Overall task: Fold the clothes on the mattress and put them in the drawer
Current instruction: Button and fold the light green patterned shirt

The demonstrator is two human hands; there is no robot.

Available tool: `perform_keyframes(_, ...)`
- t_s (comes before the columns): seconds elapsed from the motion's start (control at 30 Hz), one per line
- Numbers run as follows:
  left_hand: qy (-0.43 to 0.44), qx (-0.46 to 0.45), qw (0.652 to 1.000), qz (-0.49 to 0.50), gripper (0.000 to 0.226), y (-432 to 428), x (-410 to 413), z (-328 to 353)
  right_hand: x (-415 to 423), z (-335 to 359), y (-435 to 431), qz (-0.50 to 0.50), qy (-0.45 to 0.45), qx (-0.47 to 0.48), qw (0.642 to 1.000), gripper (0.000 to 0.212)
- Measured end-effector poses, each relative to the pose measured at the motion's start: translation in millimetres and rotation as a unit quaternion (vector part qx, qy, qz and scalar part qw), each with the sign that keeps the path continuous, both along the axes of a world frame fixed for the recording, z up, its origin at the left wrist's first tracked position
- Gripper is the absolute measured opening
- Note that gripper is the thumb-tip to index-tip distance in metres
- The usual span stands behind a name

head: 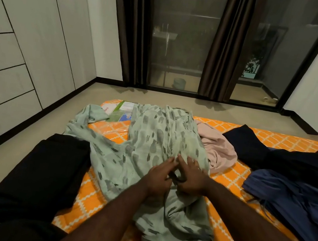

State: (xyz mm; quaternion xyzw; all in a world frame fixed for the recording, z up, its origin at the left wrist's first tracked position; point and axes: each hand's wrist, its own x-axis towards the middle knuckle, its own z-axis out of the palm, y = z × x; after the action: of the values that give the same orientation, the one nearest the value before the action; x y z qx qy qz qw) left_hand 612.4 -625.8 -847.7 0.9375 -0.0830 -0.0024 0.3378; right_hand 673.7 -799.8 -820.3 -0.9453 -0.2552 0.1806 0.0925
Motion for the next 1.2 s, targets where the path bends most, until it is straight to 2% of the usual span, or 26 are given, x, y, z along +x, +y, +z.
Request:
perform_keyframes(0.1,-0.043,-0.050,0.992,0.110,0.062,8,-8,12,-9,4,8,-0.003,-0.016,0.011,1.000,0.115)
perform_keyframes(0.17,-0.033,-0.050,0.985,0.160,0.059,15,-15,21,-23,1,14,-0.004,-0.022,-0.004,1.000,0.128)
perform_keyframes(0.3,-0.010,0.060,0.971,0.230,0.058,42,-40,32,-48,0,30,-0.002,-0.033,-0.057,0.998,0.138)
perform_keyframes(0.4,-0.015,0.128,0.937,0.325,0.051,56,-66,35,-56,4,40,-0.016,-0.010,-0.105,0.994,0.133)
perform_keyframes(0.53,0.068,0.072,0.898,0.429,0.050,58,-97,32,-56,7,42,0.011,0.039,-0.118,0.992,0.115)
perform_keyframes(0.63,0.114,-0.033,0.877,0.466,0.043,59,-103,26,-61,7,37,0.049,0.029,-0.149,0.987,0.103)
perform_keyframes(0.73,0.128,-0.088,0.870,0.468,0.036,65,-104,19,-69,3,29,0.066,-0.004,-0.156,0.986,0.097)
perform_keyframes(0.9,0.099,0.010,0.899,0.426,0.040,75,-102,13,-80,-1,19,0.079,-0.083,-0.152,0.982,0.092)
perform_keyframes(1.07,0.067,0.009,0.896,0.438,0.046,80,-105,9,-71,0,5,0.056,-0.097,-0.158,0.981,0.078)
perform_keyframes(1.13,0.046,-0.011,0.907,0.418,0.058,80,-106,7,-70,3,7,0.070,-0.059,-0.152,0.984,0.090)
perform_keyframes(1.2,0.010,-0.050,0.924,0.380,0.073,75,-105,8,-69,3,14,0.078,-0.006,-0.122,0.989,0.112)
